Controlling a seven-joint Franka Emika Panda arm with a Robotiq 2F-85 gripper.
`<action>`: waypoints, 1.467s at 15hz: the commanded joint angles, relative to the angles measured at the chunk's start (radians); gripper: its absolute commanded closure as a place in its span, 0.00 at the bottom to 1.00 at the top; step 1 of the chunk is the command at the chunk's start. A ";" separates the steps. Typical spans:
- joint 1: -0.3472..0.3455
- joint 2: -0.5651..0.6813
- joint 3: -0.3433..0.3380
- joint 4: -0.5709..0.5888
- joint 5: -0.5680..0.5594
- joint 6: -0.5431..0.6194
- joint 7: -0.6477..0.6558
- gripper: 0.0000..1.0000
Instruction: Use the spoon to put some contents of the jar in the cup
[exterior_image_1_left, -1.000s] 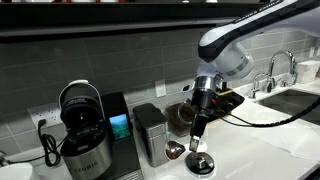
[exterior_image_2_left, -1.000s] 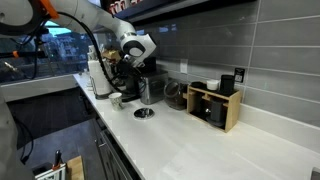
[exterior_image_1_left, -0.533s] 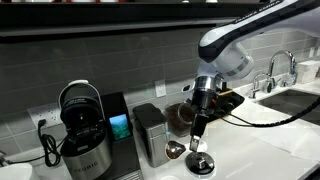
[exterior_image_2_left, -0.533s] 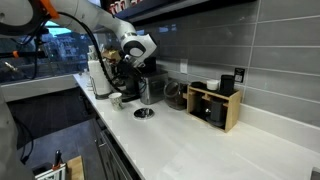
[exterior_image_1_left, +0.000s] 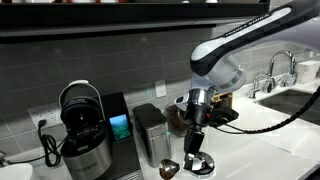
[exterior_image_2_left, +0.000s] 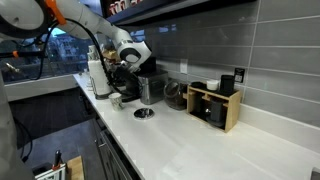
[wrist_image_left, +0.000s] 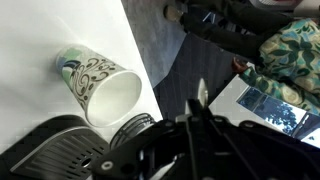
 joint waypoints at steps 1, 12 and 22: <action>0.020 -0.019 0.013 -0.050 -0.019 0.081 -0.056 0.99; 0.036 -0.026 0.029 -0.111 -0.115 0.251 -0.066 0.99; 0.054 -0.068 0.063 -0.166 -0.228 0.371 -0.094 0.99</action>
